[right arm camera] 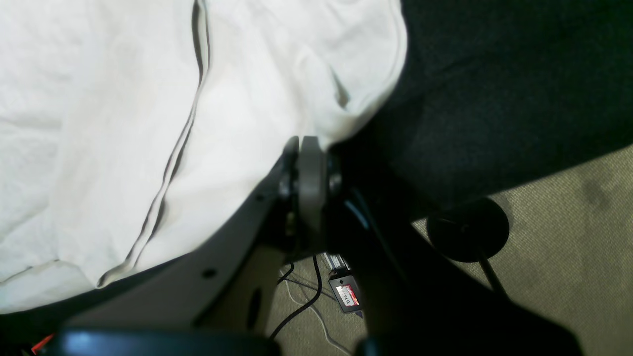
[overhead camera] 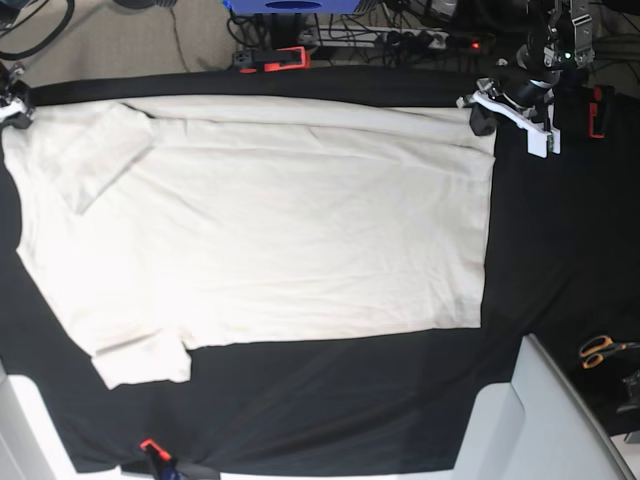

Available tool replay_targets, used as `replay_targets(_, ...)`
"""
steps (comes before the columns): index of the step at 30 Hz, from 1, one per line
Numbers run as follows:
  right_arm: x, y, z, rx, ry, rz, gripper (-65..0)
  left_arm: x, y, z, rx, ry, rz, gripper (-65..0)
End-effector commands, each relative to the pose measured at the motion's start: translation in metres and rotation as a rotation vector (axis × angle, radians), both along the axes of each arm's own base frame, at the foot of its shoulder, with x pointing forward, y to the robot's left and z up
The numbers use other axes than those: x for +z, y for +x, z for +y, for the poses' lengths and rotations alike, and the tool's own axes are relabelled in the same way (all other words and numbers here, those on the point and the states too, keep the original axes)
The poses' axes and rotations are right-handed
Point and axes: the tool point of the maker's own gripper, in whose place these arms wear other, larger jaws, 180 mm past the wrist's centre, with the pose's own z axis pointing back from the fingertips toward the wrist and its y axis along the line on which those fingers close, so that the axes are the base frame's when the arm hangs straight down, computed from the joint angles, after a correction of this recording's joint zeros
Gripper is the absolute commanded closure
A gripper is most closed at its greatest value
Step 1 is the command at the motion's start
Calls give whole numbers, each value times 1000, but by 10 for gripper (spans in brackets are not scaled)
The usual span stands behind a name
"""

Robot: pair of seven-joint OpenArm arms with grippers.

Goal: Fold the T-shirt properly
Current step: 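Drag the folded shirt toward the robot with both grippers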

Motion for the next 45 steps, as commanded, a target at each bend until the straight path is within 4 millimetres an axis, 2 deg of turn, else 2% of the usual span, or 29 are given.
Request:
replay_targets(1, 12, 6, -14, -1, -40, -31, 0, 7, 4, 6, 4, 13, -24, 0)
replay_targets(19, 12, 8, -14, -2, -39, -38, 0, 2, -8, 3, 7, 6, 1, 0)
replay_targets(26, 12, 9, -14, 5, -44, -36, 0, -1, -18, 5, 10, 8, 19, 0)
replay_targets(36, 12, 8, -15, -2, -43, -31, -3, -1, -18, 4, 10, 8, 18, 0)
replay_targets(38, 12, 7, -15, -5, -42, -32, -42, -2, -22, 5, 11, 9, 27, 0)
replay_targets(41, 12, 7, -15, -7, -42, -34, -174, -4, -26, 12, 52, 29, 46, 0)
replay_targets(45, 13, 7, -15, -8, -43, -35, -354, -7, -29, 22, 110, 55, 71, -92)
